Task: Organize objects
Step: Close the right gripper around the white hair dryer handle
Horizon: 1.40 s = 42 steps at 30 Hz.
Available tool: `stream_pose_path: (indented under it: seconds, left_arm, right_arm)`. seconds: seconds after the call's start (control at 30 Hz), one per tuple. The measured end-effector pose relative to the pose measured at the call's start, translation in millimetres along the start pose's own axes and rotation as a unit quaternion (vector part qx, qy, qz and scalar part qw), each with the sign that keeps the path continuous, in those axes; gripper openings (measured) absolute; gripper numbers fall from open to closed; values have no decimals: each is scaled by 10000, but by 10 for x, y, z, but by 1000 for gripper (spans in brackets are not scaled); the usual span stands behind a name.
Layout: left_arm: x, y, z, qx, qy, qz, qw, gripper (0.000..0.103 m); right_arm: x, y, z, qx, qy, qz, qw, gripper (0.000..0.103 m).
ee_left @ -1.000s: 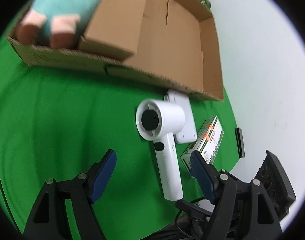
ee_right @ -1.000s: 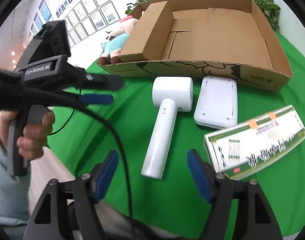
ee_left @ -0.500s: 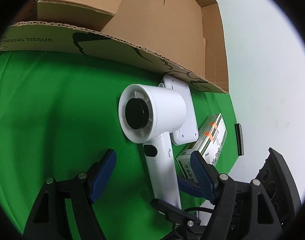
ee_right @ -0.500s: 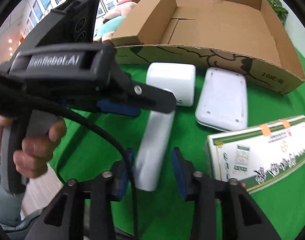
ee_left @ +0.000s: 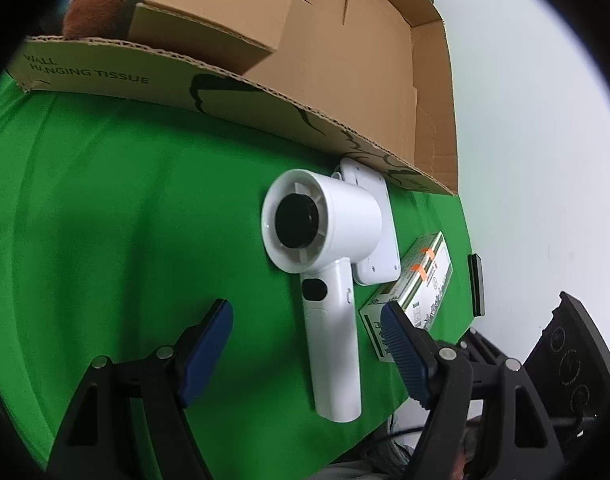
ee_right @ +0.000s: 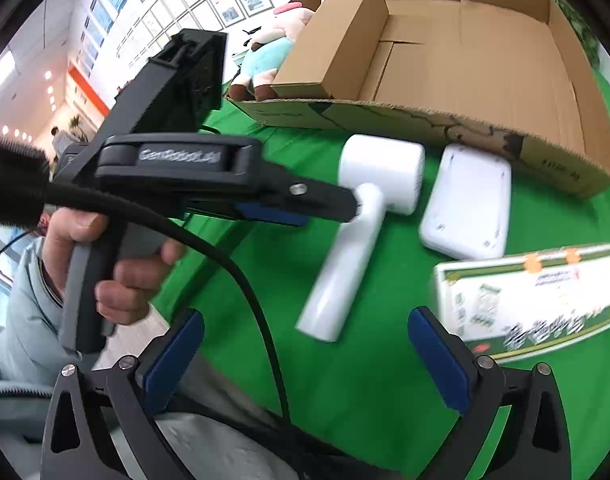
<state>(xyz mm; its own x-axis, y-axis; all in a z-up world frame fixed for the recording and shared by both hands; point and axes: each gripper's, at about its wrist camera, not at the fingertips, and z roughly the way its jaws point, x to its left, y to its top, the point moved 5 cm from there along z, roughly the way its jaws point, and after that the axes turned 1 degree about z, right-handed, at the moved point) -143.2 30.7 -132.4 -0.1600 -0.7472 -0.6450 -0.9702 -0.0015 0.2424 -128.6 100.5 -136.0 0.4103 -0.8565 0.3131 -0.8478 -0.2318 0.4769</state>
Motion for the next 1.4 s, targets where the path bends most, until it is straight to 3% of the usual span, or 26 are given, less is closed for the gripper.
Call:
stream_pose_path:
  seconds: [0.13, 0.3, 0.43, 0.53, 0.67, 0.83, 0.87, 0.9, 0.97, 1.0, 1.07, 1.27, 1.4]
  left_arm:
    - [33, -14, -10, -13, -32, -5, 10000, 75]
    - [-76, -86, 54, -74, -353, 170, 9992, 75]
    - [-212, -174, -229, -346, -1113, 574, 9915, 75]
    - [-166, -264, -534, -625, -1281, 848, 9862, 75]
    - [-121, -401, -762, -716, -1372, 1048, 9824, 75]
    - [-337, -486, -583, -223, -843, 1389, 9865, 75]
    - [-339, -469, -502, -147, -690, 1384, 9879, 70]
    - [-318, -447, -423, -88, -559, 1372, 9889, 58]
    - [-279, -430, -409, -73, -430, 1278, 9908, 54]
    - [-260, -390, -362, -109, -386, 1253, 9913, 48]
    - [-206, -388, -393, -160, -229, 1240, 9919, 47]
    - [-129, -563, -491, -55, -31, 1314, 9913, 45]
    - [-100, -660, -464, 122, -59, 1383, 9903, 41]
  right_arm:
    - [-104, 42, 48, 72, -182, -378, 9991, 100]
    - [-19, -63, -22, 116, 4, -620, 9980, 96]
    - [136, -80, -43, 104, -74, -807, 9967, 96]
    - [152, -28, -6, 27, -302, -822, 9962, 96]
    - [14, 43, 11, -9, -387, -473, 9981, 96]
    - [36, 96, 23, -13, -188, -418, 9990, 96]
    - [70, 111, 49, 0, -164, -495, 9986, 96]
    - [121, 108, 43, 9, -144, -583, 9982, 96]
    - [195, 109, 20, -22, -110, -683, 9976, 96]
    - [214, 111, 3, -30, -124, -705, 9974, 96]
    - [210, 91, -73, -52, -134, -681, 9976, 96]
    - [2, 40, -157, -23, -380, -429, 9984, 96]
    - [-247, 59, -50, -44, -452, 227, 9987, 92]
